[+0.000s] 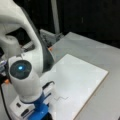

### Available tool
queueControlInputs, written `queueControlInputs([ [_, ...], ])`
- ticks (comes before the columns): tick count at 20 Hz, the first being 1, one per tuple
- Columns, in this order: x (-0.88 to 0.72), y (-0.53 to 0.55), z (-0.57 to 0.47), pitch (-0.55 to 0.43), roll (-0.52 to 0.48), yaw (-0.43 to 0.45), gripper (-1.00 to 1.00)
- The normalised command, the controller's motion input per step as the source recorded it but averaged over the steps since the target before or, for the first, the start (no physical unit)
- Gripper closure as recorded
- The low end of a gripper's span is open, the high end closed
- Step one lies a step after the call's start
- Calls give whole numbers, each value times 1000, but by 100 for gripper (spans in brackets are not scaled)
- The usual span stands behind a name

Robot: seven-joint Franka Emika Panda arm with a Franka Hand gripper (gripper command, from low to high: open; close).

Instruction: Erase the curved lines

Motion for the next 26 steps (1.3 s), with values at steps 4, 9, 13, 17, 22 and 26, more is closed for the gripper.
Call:
queueControlInputs([
  [4, 41, -40, 91, -2, 106, -75, 100],
  [9, -33, -35, 101, 11, 134, -71, 100],
  [13, -58, -3, 34, 4, 143, -77, 100],
  [17, -11, 56, -75, -26, 146, -94, 100],
  [22, 27, 94, -98, -43, 133, -123, 100],
  [26, -62, 23, 44, -4, 57, -137, -100],
])
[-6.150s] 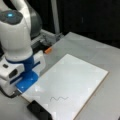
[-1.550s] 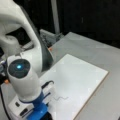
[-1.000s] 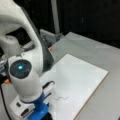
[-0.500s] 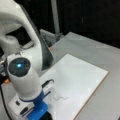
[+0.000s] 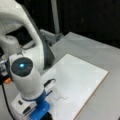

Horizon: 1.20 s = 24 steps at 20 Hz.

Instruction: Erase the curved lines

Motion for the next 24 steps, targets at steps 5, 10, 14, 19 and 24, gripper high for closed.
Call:
queueControlInputs([
  [5, -150, 12, 156, 44, 33, -125, -100],
  [10, -164, 53, 132, 49, 16, -96, -100],
  [14, -116, 81, 46, 19, 0, -66, -100],
  [19, -63, 71, -91, -22, 1, -47, -100],
  [24, -57, 36, -147, -39, -11, -39, -100],
])
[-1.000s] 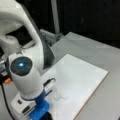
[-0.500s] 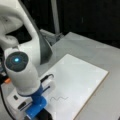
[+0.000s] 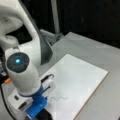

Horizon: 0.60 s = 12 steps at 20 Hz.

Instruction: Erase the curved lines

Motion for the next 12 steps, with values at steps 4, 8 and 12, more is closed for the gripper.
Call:
queueControlInputs([
  [4, -54, 38, -129, -65, -20, -46, -100],
  [8, -61, 44, -110, -83, -36, -48, -100],
  [12, -61, 61, -124, -97, -43, -60, -100],
])
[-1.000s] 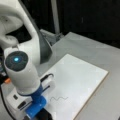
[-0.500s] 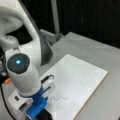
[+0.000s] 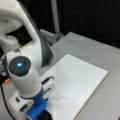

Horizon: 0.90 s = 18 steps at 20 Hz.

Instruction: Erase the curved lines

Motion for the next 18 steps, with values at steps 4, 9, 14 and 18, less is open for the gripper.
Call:
queueControlInputs([
  [4, -39, 52, -141, -114, -48, -61, -100],
  [9, -2, 28, -101, -103, -48, -60, -100],
  [14, 34, 15, -65, -80, -33, -52, -100],
  [18, 37, 10, -52, -65, -18, -40, -100],
])
